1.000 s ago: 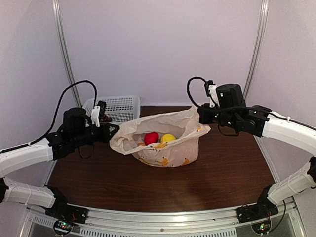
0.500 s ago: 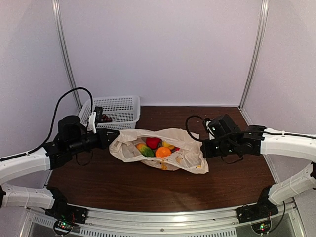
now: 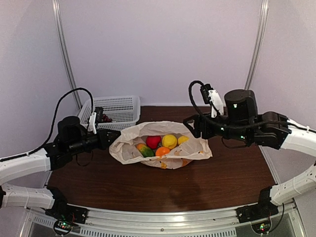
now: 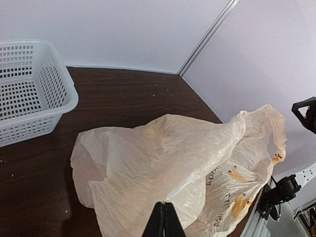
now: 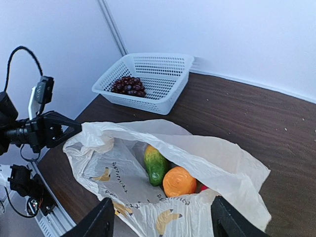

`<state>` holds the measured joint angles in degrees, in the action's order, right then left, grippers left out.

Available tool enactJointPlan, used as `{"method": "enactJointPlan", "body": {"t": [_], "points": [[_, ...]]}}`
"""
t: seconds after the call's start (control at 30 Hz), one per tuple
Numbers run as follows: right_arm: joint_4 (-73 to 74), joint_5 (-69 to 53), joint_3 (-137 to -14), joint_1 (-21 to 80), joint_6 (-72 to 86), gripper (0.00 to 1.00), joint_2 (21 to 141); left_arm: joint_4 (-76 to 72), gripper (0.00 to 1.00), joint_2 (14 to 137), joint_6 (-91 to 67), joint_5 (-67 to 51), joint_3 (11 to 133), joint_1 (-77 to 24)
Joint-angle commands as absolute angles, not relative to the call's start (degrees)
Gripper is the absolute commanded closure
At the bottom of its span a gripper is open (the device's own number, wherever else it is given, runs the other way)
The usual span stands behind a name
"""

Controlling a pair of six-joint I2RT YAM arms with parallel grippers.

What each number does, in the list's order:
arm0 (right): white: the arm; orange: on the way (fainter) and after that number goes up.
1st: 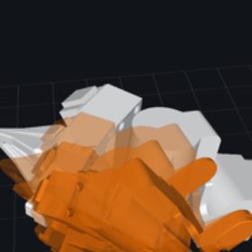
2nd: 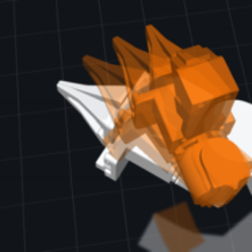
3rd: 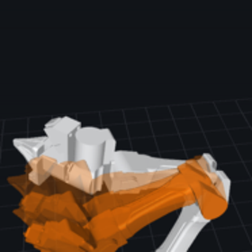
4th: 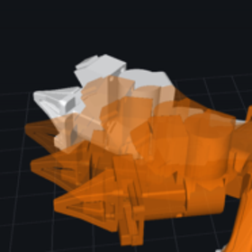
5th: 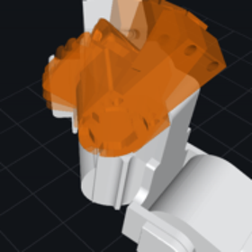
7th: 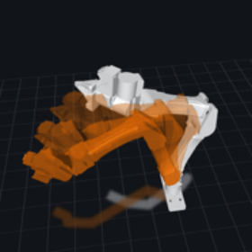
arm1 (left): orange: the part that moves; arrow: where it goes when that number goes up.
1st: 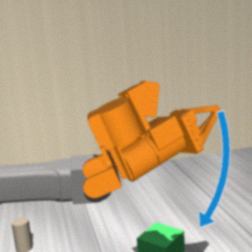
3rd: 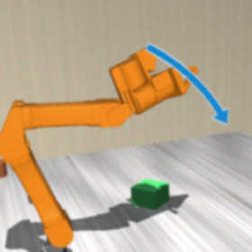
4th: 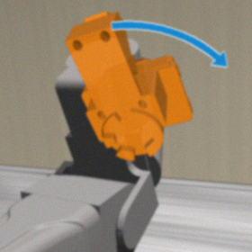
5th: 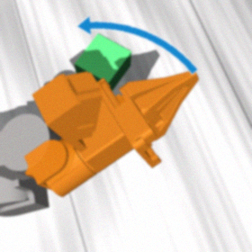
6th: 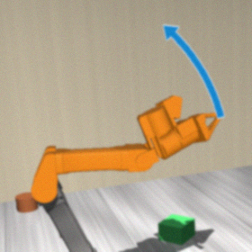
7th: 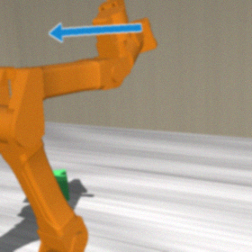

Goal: Untie the knot of the plastic bag and take out the fruit
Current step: Adjust the bag opening for the takeout bag, then hold the bag opening of the takeout bag, then reach into the gripper in the takeout bag.

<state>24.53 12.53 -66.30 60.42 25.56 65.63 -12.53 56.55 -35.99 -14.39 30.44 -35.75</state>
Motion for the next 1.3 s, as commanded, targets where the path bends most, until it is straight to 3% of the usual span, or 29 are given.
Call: {"method": "enactJointPlan", "body": {"t": [0.0, 0.17, 0.37, 0.57, 0.77, 1.0, 1.27], "points": [[17.3, 11.4, -66.4, 64.3, 22.4, 0.37, 71.4, -15.3, 1.0, 56.1, -36.6, -14.8, 30.3, -36.0], [14.2, 13.1, -69.5, 65.3, 24.6, 0.49, 82.1, -14.7, 1.0, 56.6, -37.0, -14.1, 30.8, -36.0], [14.9, 16.7, -73.9, 65.3, 24.3, 0.51, 93.3, -14.3, 1.0, 57.4, -37.1, -14.0, 31.6, -36.0], [19.6, 18.1, -75.5, 64.8, 29.3, 0.34, 102.1, -14.5, 1.0, 58.4, -37.3, -13.9, 32.4, -36.0], [16.2, 11.1, -64.2, 64.9, 34.4, 0.23, 99.6, -13.8, 1.0, 58.0, -37.6, -11.9, 32.6, -36.0], [15.0, 5.5, -55.8, 66.4, 38.6, 0.21, 95.2, -13.3, 1.0, 58.1, -37.7, -10.6, 32.2, -36.0], [19.9, 11.4, -61.1, 66.9, 35.7, 0.19, 91.3, -12.7, 1.0, 57.3, -36.2, -12.0, 31.6, -36.0]]}}
